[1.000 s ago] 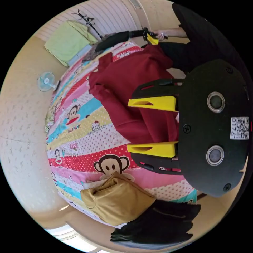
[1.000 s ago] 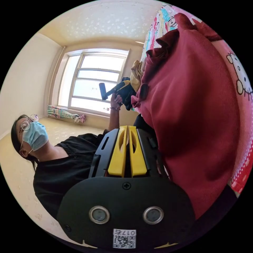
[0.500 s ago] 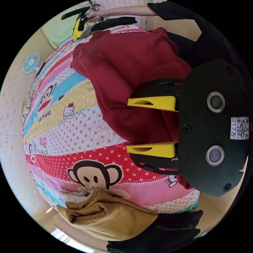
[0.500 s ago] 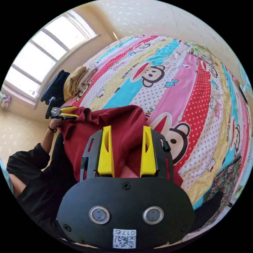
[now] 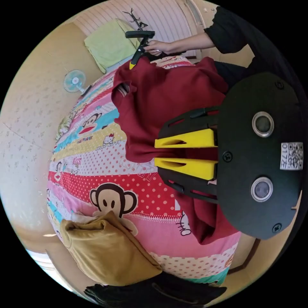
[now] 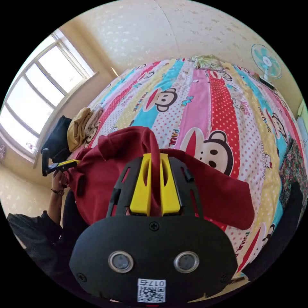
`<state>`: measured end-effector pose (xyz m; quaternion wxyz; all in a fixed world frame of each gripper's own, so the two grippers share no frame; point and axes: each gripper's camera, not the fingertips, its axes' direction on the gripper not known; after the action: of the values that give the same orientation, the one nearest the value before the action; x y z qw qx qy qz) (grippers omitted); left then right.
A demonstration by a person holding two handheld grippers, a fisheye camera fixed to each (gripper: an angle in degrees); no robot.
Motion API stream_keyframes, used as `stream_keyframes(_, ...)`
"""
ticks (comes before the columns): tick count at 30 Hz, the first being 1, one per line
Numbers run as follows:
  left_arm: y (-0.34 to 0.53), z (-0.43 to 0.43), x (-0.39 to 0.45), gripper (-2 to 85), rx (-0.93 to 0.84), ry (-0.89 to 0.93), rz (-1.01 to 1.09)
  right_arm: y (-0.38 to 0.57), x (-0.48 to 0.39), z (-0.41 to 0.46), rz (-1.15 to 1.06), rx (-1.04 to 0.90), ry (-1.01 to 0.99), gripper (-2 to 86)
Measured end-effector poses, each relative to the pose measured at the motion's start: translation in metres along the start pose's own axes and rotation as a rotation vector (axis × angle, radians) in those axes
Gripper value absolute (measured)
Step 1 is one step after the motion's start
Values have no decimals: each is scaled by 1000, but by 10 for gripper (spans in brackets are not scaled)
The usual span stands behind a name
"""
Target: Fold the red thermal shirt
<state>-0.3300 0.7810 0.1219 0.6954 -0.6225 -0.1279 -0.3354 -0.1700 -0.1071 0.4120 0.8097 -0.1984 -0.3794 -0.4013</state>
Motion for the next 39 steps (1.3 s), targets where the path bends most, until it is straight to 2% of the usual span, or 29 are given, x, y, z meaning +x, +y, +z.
stream_keyframes(7, 92, -157, 35, 49, 454, 155, 50, 152, -103, -217, -53, 490, 74, 30)
stream_keyframes(12, 137, -252, 76, 47, 823, 227, 115, 216, -154, -317, -114, 785, 46, 31)
stream_keyframes(18, 86, -293, 107, 45, 928, 342, 193, 197, -167, -361, -82, 959, 165, 33)
stream_keyframes(20, 47, -290, 124, 46, 911, 233, 219, 159, -155, -360, -65, 935, 213, 36)
stream_keyframes(23, -51, -243, 142, 56, 755, 17, 215, 57, -115, -325, 0, 702, 296, 43)
stream_keyframes(25, -113, -189, 140, 76, 641, -89, 195, -34, -58, -253, 81, 443, 360, 59)
stream_keyframes(26, -150, -146, 131, 97, 522, -153, 155, -52, -40, -229, 107, 379, 371, 66)
stream_keyframes(27, -178, -103, 119, 112, 370, -182, 109, -80, -1, -177, 186, 236, 373, 85)
stream_keyframes(28, -187, -83, 112, 116, 301, -176, 97, -93, 37, -126, 270, 64, 345, 110)
stream_keyframes(30, -185, -30, 92, 120, 162, -87, 125, -84, 73, -66, 291, -77, 237, 136)
stream_keyframes(34, -131, 12, 73, 112, 91, -59, 170, -3, 102, 5, 227, -119, 120, 119)
stream_keyframes(39, -25, 43, 64, 131, -86, -8, 210, 120, 121, 42, 271, -230, 1, 148)
